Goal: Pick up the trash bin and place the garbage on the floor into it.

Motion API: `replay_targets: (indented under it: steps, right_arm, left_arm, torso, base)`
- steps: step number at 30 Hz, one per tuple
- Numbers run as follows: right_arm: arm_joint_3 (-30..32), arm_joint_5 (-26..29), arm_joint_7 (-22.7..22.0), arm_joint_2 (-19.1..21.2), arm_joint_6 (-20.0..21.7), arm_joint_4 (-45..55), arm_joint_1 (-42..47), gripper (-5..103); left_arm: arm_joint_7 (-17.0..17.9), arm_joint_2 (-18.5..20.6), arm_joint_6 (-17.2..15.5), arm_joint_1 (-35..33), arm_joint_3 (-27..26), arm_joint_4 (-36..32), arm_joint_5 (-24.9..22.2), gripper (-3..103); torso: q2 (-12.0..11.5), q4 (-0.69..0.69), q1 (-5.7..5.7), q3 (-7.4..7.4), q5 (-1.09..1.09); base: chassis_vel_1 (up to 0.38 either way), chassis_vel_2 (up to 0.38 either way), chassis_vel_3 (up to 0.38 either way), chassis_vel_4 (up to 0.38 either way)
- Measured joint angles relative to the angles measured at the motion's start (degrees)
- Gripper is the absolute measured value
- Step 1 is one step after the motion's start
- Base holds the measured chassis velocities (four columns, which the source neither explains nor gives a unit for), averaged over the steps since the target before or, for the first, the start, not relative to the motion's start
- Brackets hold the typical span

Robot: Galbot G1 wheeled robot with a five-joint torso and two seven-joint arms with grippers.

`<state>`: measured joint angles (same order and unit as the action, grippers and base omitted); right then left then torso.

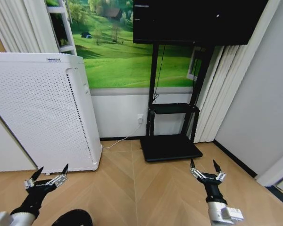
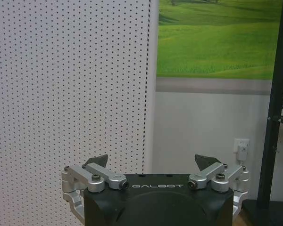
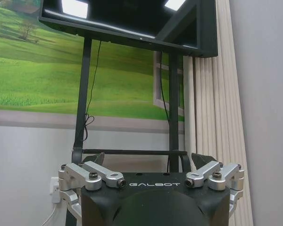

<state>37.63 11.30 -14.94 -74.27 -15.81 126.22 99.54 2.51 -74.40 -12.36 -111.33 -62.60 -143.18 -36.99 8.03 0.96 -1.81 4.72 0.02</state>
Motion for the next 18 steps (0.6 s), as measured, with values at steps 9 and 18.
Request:
replay_targets:
  steps: [9, 18]
  right_arm:
    - [-0.81, -0.86, -0.24, -1.01, -0.17, -0.31, -0.02, 100]
    - [-0.54, -0.94, -0.37, -1.29, -0.3, -0.03, 0.5, 100]
  left_arm:
    - [-0.86, -1.71, 0.55, -0.28, -1.97, -0.02, -2.37, 100]
    - [-0.82, -1.49, 1.0, -0.01, -3.0, -0.04, -3.63, 100]
  torso:
    - [2.57, -0.02, -0.58, 1.99, -0.02]
    - [4.16, -0.02, -0.92, 3.25, -0.02]
  base:
    - [0.0, 0.0, 0.0, 0.0]
    - [0.0, 0.0, 0.0, 0.0]
